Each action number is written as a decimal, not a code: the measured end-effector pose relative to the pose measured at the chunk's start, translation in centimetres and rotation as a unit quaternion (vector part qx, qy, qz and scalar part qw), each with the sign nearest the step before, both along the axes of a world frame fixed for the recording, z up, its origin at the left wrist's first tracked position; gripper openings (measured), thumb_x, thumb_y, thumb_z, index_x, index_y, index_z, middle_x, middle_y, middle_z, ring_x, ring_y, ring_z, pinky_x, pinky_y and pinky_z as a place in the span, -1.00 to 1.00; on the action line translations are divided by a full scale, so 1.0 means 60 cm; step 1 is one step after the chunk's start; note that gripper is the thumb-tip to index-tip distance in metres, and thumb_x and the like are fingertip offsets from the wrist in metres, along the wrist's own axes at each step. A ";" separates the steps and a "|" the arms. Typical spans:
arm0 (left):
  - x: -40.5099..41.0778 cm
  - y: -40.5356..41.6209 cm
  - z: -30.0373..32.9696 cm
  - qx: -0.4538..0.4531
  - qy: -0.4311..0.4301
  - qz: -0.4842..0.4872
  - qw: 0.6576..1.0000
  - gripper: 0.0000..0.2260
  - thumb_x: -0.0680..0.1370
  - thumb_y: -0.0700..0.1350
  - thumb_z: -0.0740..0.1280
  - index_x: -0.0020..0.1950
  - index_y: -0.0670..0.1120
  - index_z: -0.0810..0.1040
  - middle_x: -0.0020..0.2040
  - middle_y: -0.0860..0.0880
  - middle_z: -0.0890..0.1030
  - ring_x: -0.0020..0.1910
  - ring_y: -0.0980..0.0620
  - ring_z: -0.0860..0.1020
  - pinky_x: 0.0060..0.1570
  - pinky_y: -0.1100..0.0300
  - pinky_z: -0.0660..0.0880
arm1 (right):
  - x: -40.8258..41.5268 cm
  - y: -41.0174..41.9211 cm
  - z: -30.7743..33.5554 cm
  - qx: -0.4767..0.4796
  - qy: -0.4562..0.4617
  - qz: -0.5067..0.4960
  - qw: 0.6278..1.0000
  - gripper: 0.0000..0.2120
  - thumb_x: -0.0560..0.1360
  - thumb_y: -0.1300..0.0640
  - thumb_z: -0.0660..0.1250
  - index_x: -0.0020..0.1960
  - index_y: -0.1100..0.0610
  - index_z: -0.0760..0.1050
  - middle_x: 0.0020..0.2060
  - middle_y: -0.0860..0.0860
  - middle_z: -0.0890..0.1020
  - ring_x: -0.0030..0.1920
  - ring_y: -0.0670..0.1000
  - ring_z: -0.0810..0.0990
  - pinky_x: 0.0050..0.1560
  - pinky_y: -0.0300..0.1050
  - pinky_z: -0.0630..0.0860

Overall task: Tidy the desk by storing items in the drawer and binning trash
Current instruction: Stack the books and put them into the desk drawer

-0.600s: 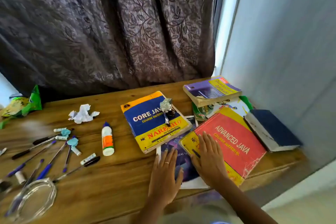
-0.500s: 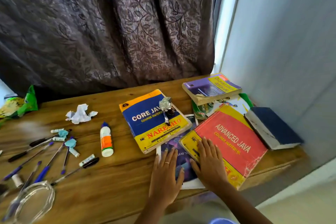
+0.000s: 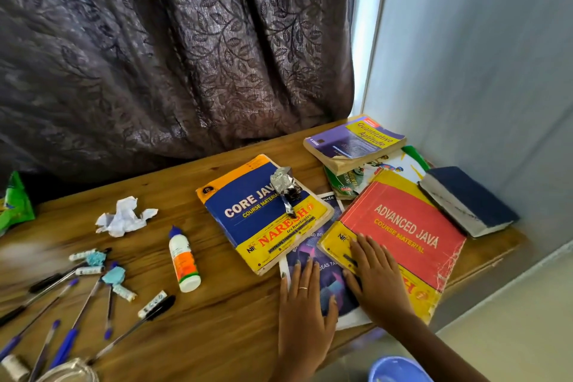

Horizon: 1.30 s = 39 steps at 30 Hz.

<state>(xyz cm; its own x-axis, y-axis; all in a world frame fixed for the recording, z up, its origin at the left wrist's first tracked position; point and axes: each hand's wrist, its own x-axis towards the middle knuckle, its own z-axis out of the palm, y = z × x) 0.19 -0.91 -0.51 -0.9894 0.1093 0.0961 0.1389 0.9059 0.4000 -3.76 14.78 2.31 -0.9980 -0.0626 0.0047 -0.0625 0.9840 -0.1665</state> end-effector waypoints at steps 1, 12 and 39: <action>0.001 -0.001 0.000 0.002 -0.003 -0.004 1.000 -0.46 0.49 0.19 0.14 0.36 -0.08 0.45 0.35 -0.01 0.50 0.34 -0.03 0.44 0.40 0.16 -0.04 | -0.002 -0.002 0.001 -0.002 0.014 -0.002 1.000 -0.34 0.58 -0.23 -0.20 0.31 0.15 0.46 0.27 0.09 0.54 0.29 0.10 0.50 0.37 -0.01 0.25; -0.087 -0.025 0.049 0.088 0.140 0.193 0.967 -0.63 0.38 0.14 0.20 0.17 0.12 0.46 0.32 0.00 0.47 0.32 -0.05 0.30 0.15 -0.16 0.34 | -0.106 -0.070 0.064 -0.130 0.052 0.067 0.988 -0.48 0.42 -0.11 0.06 0.34 0.02 0.29 0.34 0.00 0.35 0.33 0.08 0.33 0.24 0.00 0.31; -0.234 -0.168 0.098 0.585 -0.136 0.406 0.689 -0.71 0.51 -0.24 0.36 0.23 -0.16 0.46 0.05 -0.19 0.63 -0.07 -0.16 0.62 -0.22 0.06 0.53 | -0.289 -0.111 0.040 -0.052 0.073 0.059 0.994 -0.73 0.51 0.01 0.18 0.17 0.07 0.44 0.12 0.06 0.49 0.10 0.08 0.41 -0.03 0.01 0.38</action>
